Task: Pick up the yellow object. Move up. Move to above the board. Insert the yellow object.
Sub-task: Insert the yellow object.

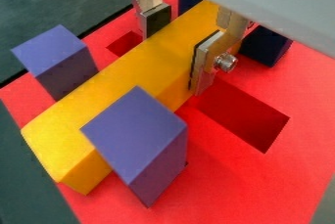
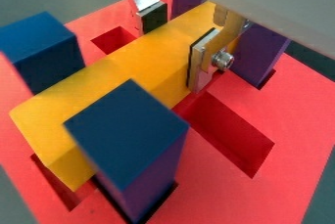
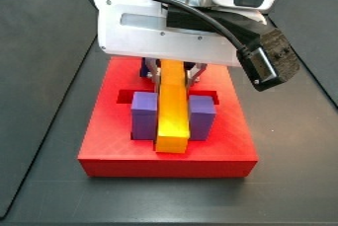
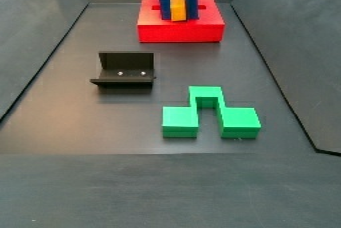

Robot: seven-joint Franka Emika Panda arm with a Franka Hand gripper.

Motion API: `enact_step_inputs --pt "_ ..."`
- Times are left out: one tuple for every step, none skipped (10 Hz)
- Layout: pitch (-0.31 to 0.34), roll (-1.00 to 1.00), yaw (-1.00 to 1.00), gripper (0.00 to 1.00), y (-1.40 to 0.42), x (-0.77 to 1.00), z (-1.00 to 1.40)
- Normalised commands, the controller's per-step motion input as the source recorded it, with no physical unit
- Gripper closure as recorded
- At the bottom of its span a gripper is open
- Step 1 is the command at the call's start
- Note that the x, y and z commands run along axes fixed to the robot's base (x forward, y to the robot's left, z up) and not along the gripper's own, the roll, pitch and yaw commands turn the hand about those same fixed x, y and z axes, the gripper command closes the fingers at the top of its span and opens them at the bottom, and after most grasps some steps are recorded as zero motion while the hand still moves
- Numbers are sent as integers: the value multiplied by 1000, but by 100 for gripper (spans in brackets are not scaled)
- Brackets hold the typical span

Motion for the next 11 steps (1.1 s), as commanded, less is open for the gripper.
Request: enact_step_inputs --pt "67 0 -17 100 51 89 0" --pt "24 0 0 100 0 0 0" --pt "9 6 0 100 0 0 -83" --pt "37 53 -91 100 0 0 -17" --pt "47 7 -154 100 109 0 0" --pt "51 0 -146 100 97 0 0" --pt "43 0 -137 100 91 0 0" --pt "41 0 -134 100 77 0 0" --pt "16 0 -91 100 0 0 -14" --pt "0 76 -23 100 0 -60 -131" --pt "0 117 0 100 -94 0 -189"
